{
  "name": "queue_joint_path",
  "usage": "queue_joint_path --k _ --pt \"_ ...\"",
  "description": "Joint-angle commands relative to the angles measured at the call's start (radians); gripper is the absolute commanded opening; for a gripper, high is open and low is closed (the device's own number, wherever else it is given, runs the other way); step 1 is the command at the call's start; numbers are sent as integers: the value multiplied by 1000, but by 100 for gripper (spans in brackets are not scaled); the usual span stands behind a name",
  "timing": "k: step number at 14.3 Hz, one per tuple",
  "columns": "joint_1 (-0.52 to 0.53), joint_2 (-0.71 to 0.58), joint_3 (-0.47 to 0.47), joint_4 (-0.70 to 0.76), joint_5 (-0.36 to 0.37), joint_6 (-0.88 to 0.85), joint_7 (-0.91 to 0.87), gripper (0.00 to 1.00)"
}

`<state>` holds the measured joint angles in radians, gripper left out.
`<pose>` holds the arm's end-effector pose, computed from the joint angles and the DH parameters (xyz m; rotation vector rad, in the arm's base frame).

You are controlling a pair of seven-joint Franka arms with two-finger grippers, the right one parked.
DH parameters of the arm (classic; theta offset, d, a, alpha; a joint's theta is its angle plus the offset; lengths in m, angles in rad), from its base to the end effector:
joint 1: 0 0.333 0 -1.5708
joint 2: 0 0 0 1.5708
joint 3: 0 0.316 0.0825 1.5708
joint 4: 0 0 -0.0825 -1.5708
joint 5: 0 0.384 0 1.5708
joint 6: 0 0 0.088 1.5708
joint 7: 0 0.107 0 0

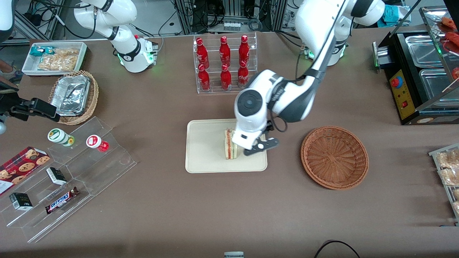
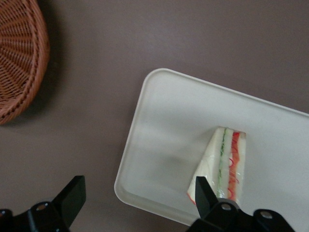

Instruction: Place sandwich from basket to tray

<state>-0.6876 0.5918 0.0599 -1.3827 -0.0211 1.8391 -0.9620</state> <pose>0.5633 -0.4206 0.3569 -2.9911 -0.5032 0.1276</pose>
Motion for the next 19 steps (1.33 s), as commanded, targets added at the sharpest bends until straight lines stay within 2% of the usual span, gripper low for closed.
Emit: queue_joint_path --k 1,7,10,11,16,19 --pt "80 -136 -9 -154 -3 3 99 100" --pt "239 -325 -8 -334 -8 -35 334 100" --pt "284 -441 -8 -435 -2 -64 370 100" --pt "331 -487 -17 -470 0 -67 379 100" --pt "590 -592 -176 -467 0 -217 662 100" --pt "683 -615 -207 -423 0 -297 829 100"
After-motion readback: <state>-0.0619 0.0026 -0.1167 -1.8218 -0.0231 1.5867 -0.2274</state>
